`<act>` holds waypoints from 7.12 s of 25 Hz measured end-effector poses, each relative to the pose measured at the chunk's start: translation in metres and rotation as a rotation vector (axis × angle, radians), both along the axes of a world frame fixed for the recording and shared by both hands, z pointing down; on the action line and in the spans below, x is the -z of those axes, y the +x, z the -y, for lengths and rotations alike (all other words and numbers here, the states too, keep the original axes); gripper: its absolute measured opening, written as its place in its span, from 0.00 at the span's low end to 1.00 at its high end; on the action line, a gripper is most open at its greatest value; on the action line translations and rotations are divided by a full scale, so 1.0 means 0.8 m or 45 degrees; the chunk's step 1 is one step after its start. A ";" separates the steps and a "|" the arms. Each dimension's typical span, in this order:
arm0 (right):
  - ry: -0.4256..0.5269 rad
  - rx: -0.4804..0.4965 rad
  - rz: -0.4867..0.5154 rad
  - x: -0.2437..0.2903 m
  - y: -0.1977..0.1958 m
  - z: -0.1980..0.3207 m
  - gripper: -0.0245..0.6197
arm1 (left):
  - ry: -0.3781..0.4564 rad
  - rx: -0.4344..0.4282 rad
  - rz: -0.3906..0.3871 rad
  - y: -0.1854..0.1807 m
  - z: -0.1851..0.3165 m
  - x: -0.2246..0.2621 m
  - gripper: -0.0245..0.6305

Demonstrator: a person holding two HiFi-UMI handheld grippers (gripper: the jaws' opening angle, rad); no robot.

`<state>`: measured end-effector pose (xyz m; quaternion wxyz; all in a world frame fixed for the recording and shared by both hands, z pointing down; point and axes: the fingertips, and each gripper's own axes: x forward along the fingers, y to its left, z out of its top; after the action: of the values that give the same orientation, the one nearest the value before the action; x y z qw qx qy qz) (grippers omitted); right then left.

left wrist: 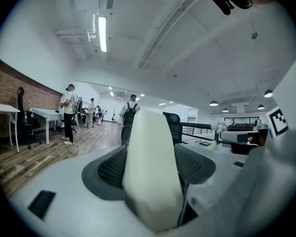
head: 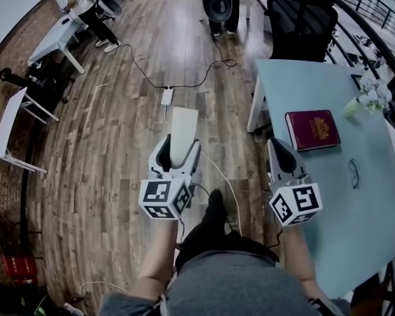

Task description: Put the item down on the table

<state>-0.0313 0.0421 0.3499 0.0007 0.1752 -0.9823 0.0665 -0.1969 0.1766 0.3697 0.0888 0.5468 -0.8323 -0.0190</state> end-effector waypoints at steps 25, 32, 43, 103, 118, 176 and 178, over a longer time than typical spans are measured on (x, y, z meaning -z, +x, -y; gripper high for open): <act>-0.028 -0.268 -0.052 -0.015 -0.114 0.138 0.04 | -0.015 -0.214 -0.022 -0.153 0.183 -0.007 0.51; 0.003 -0.373 -0.031 0.000 -0.089 0.185 0.04 | -0.014 -0.315 -0.017 -0.138 0.251 -0.004 0.51; 0.007 -0.562 -0.020 0.004 -0.029 0.280 0.04 | -0.013 -0.522 0.010 -0.085 0.394 -0.001 0.51; -0.176 -1.147 -0.097 -0.050 0.182 0.344 0.04 | -0.762 -1.465 0.329 0.223 0.654 -0.268 0.51; -0.187 -1.129 -0.072 -0.051 0.180 0.343 0.04 | -0.821 -1.466 0.288 0.221 0.653 -0.276 0.51; -0.074 -0.930 -0.066 -0.024 0.137 0.335 0.03 | -0.090 -0.853 -0.003 0.040 0.510 -0.035 0.06; -0.072 -0.931 -0.070 -0.026 0.138 0.335 0.03 | -0.087 -0.851 0.003 0.040 0.508 -0.036 0.06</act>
<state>0.0791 -0.2262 0.3710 0.0080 0.5165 -0.8521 0.0846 -0.1649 -0.2300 0.3982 0.1074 0.7861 -0.6073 0.0399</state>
